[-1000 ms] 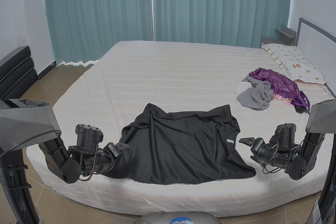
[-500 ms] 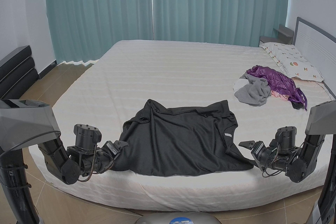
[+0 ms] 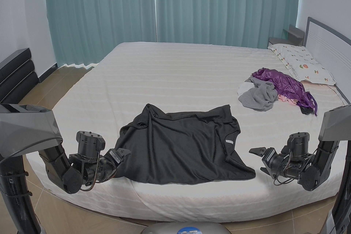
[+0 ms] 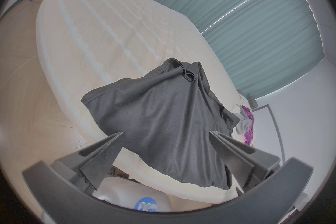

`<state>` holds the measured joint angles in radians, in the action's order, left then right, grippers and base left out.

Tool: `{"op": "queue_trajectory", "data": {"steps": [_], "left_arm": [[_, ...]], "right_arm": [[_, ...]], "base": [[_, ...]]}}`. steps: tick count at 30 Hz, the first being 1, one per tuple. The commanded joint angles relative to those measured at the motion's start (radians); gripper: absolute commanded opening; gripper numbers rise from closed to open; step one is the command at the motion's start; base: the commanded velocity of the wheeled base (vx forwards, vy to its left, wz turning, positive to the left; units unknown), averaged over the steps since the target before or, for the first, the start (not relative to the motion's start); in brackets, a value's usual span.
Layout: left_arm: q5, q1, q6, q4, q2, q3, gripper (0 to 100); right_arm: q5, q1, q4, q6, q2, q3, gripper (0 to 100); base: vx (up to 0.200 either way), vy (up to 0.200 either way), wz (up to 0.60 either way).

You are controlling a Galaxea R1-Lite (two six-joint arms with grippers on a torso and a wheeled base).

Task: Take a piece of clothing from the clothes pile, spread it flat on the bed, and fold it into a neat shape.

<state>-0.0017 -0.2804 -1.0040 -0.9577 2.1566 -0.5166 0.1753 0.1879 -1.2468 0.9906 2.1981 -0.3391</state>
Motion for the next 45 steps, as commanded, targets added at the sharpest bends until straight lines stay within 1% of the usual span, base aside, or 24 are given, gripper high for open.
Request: {"op": "queue_trajectory", "data": {"steps": [1, 2, 3, 6, 12, 15, 18, 22, 25, 26, 30, 35, 37, 40, 41, 45], "left_arm": [[0.014, 0.018, 0.013, 0.002, -0.009, 0.020, 100], [0.037, 0.043, 0.076, 0.005, -0.006, 0.055, 100], [0.043, 0.063, 0.113, -0.001, 0.000, 0.086, 100], [0.043, 0.090, 0.128, -0.003, 0.002, 0.135, 100], [0.040, 0.144, 0.134, -0.004, 0.023, 0.162, 100], [0.043, 0.152, 0.162, -0.013, 0.060, 0.161, 100], [0.048, 0.153, 0.189, -0.081, 0.091, 0.170, 100], [0.083, 0.155, 0.216, -0.170, 0.140, 0.179, 100], [0.109, 0.155, 0.245, -0.200, 0.170, 0.168, 100], [0.126, 0.155, 0.271, -0.219, 0.189, 0.164, 100], [0.134, 0.153, 0.285, -0.245, 0.209, 0.148, 100], [0.134, 0.152, 0.286, -0.243, 0.220, 0.119, 100], [0.135, 0.152, 0.308, -0.243, 0.229, 0.102, 100], [0.135, 0.147, 0.315, -0.245, 0.232, 0.099, 100], [0.137, 0.147, 0.315, -0.245, 0.232, 0.099, 0], [0.144, 0.152, 0.311, -0.245, 0.233, 0.089, 0]], "right_arm": [[0.000, -0.001, 0.000, -0.001, -0.001, 0.000, 100], [0.000, 0.001, 0.000, -0.001, -0.001, 0.003, 100], [0.000, 0.001, 0.000, -0.003, -0.003, 0.009, 100], [0.001, 0.001, 0.000, -0.001, -0.006, 0.012, 100], [0.001, 0.005, 0.000, -0.003, 0.000, 0.012, 100], [0.000, 0.005, 0.000, -0.003, -0.001, 0.014, 100], [0.000, 0.007, 0.000, -0.003, -0.001, 0.019, 100], [0.001, 0.008, 0.000, -0.003, -0.001, 0.019, 100], [0.000, 0.008, 0.000, -0.003, -0.001, 0.019, 100], [0.000, 0.013, 0.000, -0.003, -0.001, 0.019, 100], [0.000, 0.015, 0.000, -0.004, -0.001, 0.019, 100], [0.000, 0.015, 0.000, -0.004, 0.000, 0.017, 100], [0.001, 0.016, -0.005, 0.000, -0.006, 0.019, 100], [0.000, 0.022, -0.017, -0.001, -0.001, 0.020, 100], [0.000, 0.022, -0.022, -0.003, 0.002, 0.023, 100], [-0.002, 0.028, -0.037, -0.007, 0.003, 0.032, 100]], "base": [[0.000, 0.000, 0.00], [0.000, 0.000, 0.00], [0.000, 0.000, 0.00], [0.000, 0.000, 0.00], [0.000, 0.000, 0.00], [0.000, 0.000, 0.00], [0.000, 0.000, 0.00], [0.000, 0.000, 0.00], [0.000, 0.000, 0.00], [0.000, 0.000, 0.00], [0.000, 0.000, 0.00], [0.000, 0.000, 0.00], [0.000, 0.000, 0.00], [0.000, 0.000, 0.00], [0.000, 0.000, 0.00], [0.000, 0.000, 0.00]]}}
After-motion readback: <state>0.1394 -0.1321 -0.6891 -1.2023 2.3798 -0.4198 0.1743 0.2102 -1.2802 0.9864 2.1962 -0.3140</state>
